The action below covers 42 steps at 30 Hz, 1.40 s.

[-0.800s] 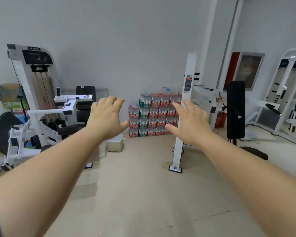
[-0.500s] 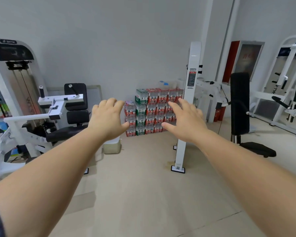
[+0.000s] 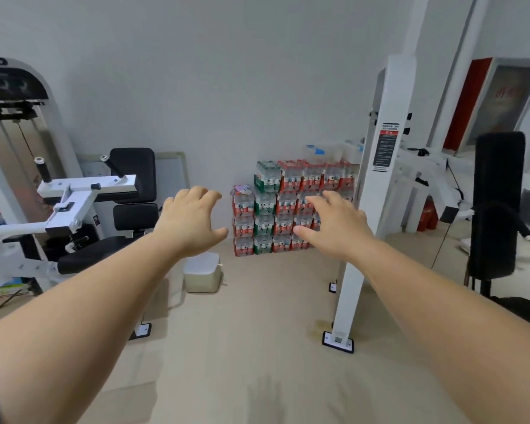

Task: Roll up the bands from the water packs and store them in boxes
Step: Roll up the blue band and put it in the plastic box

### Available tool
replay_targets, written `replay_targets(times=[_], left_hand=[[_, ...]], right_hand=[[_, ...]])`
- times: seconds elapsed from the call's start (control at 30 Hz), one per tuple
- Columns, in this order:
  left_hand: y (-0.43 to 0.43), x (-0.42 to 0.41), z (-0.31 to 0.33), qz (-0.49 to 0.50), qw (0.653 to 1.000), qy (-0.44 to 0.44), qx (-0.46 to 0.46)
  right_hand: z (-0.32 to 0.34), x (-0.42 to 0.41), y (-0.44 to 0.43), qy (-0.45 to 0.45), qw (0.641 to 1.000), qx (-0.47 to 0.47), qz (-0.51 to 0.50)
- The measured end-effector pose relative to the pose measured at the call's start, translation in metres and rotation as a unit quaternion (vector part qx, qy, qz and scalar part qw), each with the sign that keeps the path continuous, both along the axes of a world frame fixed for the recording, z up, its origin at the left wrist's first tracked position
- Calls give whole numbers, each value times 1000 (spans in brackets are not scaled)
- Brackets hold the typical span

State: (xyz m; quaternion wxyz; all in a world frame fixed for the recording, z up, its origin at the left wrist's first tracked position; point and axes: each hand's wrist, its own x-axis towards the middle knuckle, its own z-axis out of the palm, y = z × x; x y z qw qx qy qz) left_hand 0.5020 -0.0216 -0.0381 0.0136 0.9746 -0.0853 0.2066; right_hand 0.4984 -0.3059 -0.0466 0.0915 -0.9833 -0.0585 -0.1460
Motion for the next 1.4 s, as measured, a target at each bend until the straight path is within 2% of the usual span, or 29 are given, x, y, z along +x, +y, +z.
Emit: replay_targets(times=[0.4,0.57,0.8,1.0,1.4], left_hand=[[12,272,-46,17,998,40,-34],[33,400,-58,1,992,72,-104],[64,565,-68,-21,992,104,-63],[55,704,-93,-28,991,123,-41],[7,954,-133,25,982,180,-46]], right_hand=[[-39,277,13,45,999,-6,14],[-48,396,44,65,998,2,-4],[-71,533,67,89,994,49,-40],[-103,672,55,112,990,68,-48],[-153,963,15,172,983,56,25]])
